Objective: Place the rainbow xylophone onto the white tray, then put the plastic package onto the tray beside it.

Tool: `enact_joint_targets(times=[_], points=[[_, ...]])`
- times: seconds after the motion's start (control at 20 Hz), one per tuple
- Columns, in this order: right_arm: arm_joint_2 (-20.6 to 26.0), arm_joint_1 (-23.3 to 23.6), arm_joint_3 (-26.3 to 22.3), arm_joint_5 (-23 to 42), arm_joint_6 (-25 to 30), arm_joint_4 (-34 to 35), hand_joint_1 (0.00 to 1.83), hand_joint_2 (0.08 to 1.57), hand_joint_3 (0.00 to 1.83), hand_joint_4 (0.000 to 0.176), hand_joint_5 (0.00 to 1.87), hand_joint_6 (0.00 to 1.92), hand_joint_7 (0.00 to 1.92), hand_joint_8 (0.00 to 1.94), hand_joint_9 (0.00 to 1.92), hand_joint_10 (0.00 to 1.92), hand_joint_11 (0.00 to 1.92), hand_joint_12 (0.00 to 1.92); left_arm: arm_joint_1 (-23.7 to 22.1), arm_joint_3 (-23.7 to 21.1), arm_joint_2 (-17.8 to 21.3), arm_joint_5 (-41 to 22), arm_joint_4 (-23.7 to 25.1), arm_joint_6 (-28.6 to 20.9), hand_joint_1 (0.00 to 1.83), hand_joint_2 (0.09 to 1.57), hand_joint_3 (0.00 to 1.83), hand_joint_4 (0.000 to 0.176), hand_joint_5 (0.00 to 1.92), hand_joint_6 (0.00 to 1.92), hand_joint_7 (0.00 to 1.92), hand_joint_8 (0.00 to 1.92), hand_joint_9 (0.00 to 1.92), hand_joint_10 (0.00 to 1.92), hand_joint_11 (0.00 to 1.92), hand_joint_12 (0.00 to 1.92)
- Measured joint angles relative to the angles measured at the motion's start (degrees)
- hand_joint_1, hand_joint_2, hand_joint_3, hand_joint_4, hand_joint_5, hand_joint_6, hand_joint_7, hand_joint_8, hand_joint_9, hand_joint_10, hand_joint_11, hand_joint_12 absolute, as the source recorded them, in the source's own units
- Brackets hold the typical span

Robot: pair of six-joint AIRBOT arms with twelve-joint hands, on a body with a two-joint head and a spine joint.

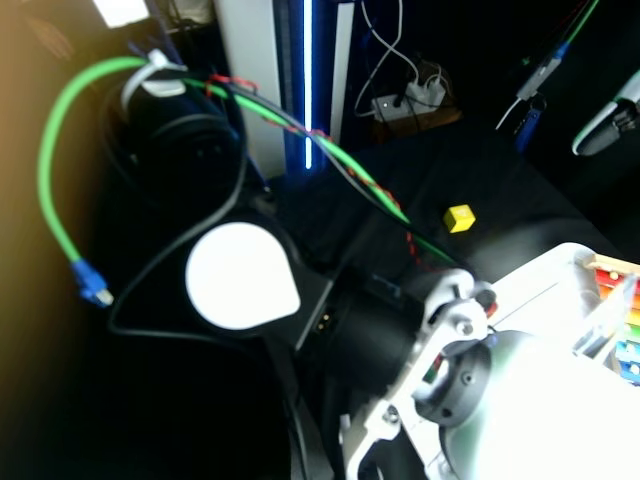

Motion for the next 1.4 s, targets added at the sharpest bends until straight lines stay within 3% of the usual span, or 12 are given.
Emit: enact_joint_targets(times=[0.1, 0.2, 0.35, 0.45, 0.6, 0.75, 0.85, 0.95, 1.0, 1.05, 1.1, 1.4], points=[[-0.9, -1.1, 0.6, -0.4, 0.0, -0.1, 1.54, 1.17, 0.0, 0.119, 0.68, 1.92, 0.77, 1.94, 0.99, 1.92, 1.11, 1.92, 0.0, 0.0, 0.0, -0.3, -0.1, 0.0, 0.7, 0.7, 0.0, 0.073, 0.0, 0.0, 0.1, 0.0, 0.15, 0.0, 0.0, 0.52], [-1.6, -2.1, 0.6, -0.6, 0.5, -0.2, 1.54, 1.17, 0.0, 0.059, 0.72, 1.92, 0.8, 1.94, 0.98, 1.92, 1.12, 1.92, 0.0, 0.0, 0.0, -0.2, -0.1, 0.0, 0.71, 0.71, 0.0, 0.034, 0.0, 0.0, 0.04, 0.0, 0.07, 0.0, 0.0, 0.41], [-2.5, -2.9, 0.8, -0.4, 0.7, 0.5, 1.51, 1.18, 0.0, 0.0, 0.72, 1.92, 0.79, 1.94, 0.93, 1.92, 1.06, 1.92, 0.0, 0.0, 0.0, -0.4, -0.4, 0.0, 0.67, 0.68, 0.0, 0.083, 0.0, 0.0, 0.03, 0.01, 0.05, 0.01, 0.0, 0.26], [-2.8, -3.5, 1.0, -0.4, 0.9, 0.8, 1.44, 1.17, 0.0, 0.0, 0.69, 1.92, 0.78, 1.94, 0.93, 1.92, 1.03, 1.92, 0.0, -0.1, 0.0, -0.5, -0.4, 0.0, 0.69, 0.67, 0.0, 0.094, 0.0, 0.0, 0.02, 0.0, 0.02, 0.0, 0.0, 0.24], [-3.0, -4.0, 1.0, -0.7, 1.0, 0.3, 1.16, 1.26, 0.0, 0.0, 0.73, 1.24, 0.73, 1.6, 0.64, 1.62, 0.6, 1.73, 0.0, -0.1, 0.0, -0.5, -0.4, 0.0, 0.69, 0.68, 0.0, 0.053, 0.0, 0.0, 0.03, 0.0, 0.08, 0.01, 0.0, 0.42], [-3.0, -4.0, 1.1, -0.6, 0.9, 0.9, 1.16, 1.24, 0.0, 0.0, 0.73, 1.22, 0.78, 1.48, 0.68, 1.27, 0.64, 1.45, 0.0, -0.1, 0.0, -0.5, -0.5, 0.0, 0.71, 0.69, 0.0, 0.057, 0.0, 0.0, 0.04, 0.0, 0.08, 0.01, 0.0, 0.36], [-3.1, -4.0, 1.1, -0.7, 0.9, 0.4, 0.91, 1.25, 0.0, 0.132, 0.71, 1.38, 0.69, 0.89, 0.68, 1.04, 0.57, 1.31, 0.0, -0.1, 0.0, -0.5, -0.4, 0.0, 0.71, 0.69, 0.01, 0.055, 0.0, 0.0, 0.06, 0.0, 0.08, 0.01, 0.0, 0.28], [-3.1, -4.0, 1.1, -0.6, 0.9, 0.4, 0.87, 1.26, 0.0, 0.174, 0.69, 1.41, 0.76, 0.54, 0.7, 0.7, 0.51, 1.12, 0.0, -0.1, 0.0, -0.5, -0.5, 0.0, 0.71, 0.69, 0.0, 0.074, 0.0, 0.0, 0.03, 0.0, 0.06, 0.0, 0.0, 0.32], [-3.1, -4.0, 1.1, -0.6, 0.9, 0.6, 0.85, 1.28, 0.0, 0.176, 0.67, 1.45, 0.79, 0.35, 0.71, 0.53, 0.46, 1.07, 0.0, -0.1, 0.0, -0.5, -0.4, 0.0, 0.7, 0.66, 0.0, 0.092, 0.0, 0.0, 0.03, 0.0, 0.06, 0.0, 0.0, 0.32], [-3.1, -4.0, 1.1, -0.6, 0.9, 0.6, 0.73, 1.22, 0.0, 0.038, 0.56, 0.75, 0.78, 0.18, 0.71, 0.36, 0.41, 1.03, 0.0, -0.1, 0.0, -0.5, -0.5, 0.0, 0.69, 0.68, 0.0, 0.078, 0.0, 0.0, 0.03, 0.0, 0.07, 0.0, 0.0, 0.38], [-3.1, -4.0, 1.1, -0.6, 0.9, 0.4, 0.64, 1.21, 0.0, 0.018, 0.61, 0.39, 0.79, 0.09, 0.73, 0.29, 0.39, 1.07, 0.0, -0.1, 0.0, -0.5, -0.5, 0.0, 0.71, 0.68, 0.0, 0.066, 0.0, 0.0, 0.05, 0.01, 0.08, 0.01, 0.0, 0.43], [-3.1, -4.0, 1.1, -0.4, 1.1, 1.0, 0.69, 0.96, 0.0, 0.068, 0.45, 0.0, 0.47, 0.0, 0.5, 0.0, 0.11, 0.97, 0.0, -0.1, 0.0, -0.5, -0.5, 0.0, 0.71, 0.67, 0.0, 0.092, 0.0, 0.0, 0.05, 0.0, 0.06, 0.0, 0.0, 0.39]])
